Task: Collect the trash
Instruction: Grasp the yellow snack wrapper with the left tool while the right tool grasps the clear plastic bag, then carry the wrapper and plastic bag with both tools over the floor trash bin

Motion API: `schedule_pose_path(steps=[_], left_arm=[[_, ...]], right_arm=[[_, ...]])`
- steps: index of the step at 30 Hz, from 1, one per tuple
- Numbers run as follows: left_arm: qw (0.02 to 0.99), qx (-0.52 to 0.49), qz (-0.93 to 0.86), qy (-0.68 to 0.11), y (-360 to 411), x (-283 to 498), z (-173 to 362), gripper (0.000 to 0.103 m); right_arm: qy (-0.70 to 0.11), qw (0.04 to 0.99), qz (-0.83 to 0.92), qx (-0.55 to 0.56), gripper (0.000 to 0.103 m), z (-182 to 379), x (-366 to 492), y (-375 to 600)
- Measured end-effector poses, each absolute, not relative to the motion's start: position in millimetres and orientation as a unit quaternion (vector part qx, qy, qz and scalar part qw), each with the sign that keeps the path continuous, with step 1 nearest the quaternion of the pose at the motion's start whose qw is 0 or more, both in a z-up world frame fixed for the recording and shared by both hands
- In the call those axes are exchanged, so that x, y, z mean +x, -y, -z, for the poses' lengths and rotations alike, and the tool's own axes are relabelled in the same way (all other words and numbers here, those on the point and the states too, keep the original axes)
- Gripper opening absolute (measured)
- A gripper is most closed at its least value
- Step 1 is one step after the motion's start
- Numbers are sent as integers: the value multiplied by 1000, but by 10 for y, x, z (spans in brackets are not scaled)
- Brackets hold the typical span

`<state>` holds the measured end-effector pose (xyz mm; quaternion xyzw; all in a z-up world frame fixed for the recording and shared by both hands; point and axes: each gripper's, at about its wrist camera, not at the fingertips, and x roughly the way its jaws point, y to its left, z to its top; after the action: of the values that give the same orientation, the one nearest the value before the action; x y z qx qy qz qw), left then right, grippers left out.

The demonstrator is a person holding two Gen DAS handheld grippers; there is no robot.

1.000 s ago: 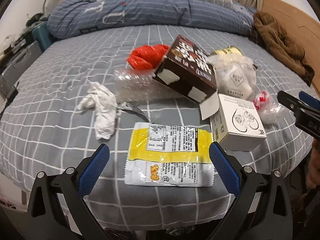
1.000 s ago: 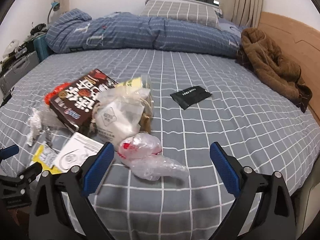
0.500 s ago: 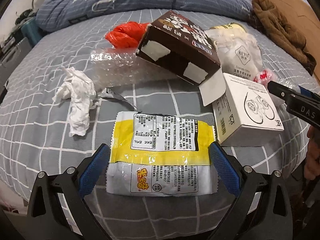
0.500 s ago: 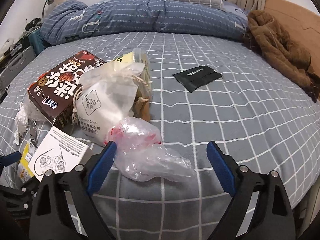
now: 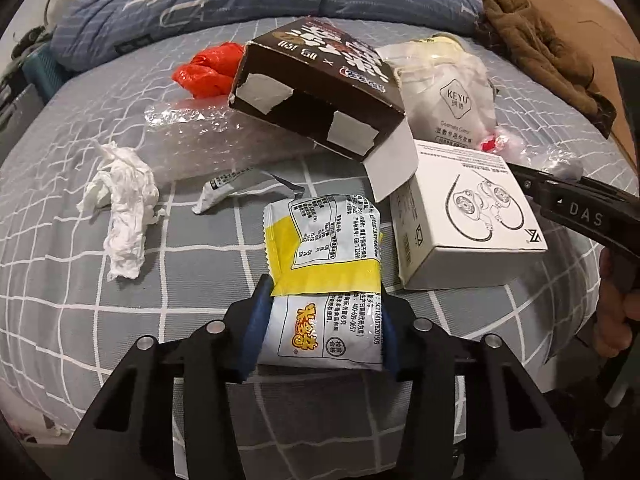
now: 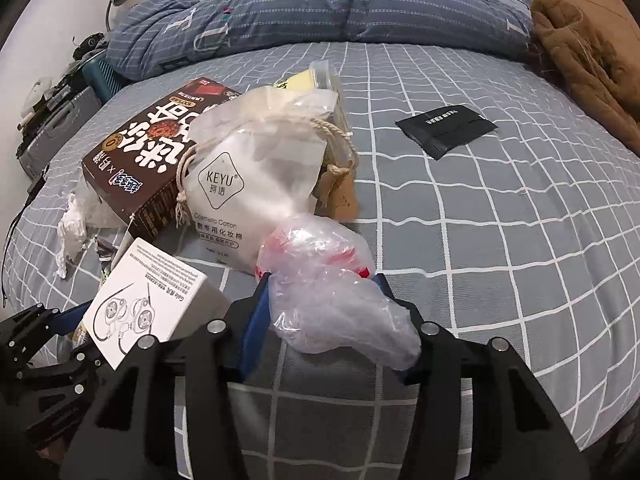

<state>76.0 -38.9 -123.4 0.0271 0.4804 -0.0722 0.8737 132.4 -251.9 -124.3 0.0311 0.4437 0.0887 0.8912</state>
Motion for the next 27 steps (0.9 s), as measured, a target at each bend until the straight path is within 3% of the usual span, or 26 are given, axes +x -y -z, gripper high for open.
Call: schedule_pose_path(steps=[27], left_arm=[[898,0,52,-438,251,543,702,43]], right_arm=[[-401,914,-66,13,46,691,989,2448]])
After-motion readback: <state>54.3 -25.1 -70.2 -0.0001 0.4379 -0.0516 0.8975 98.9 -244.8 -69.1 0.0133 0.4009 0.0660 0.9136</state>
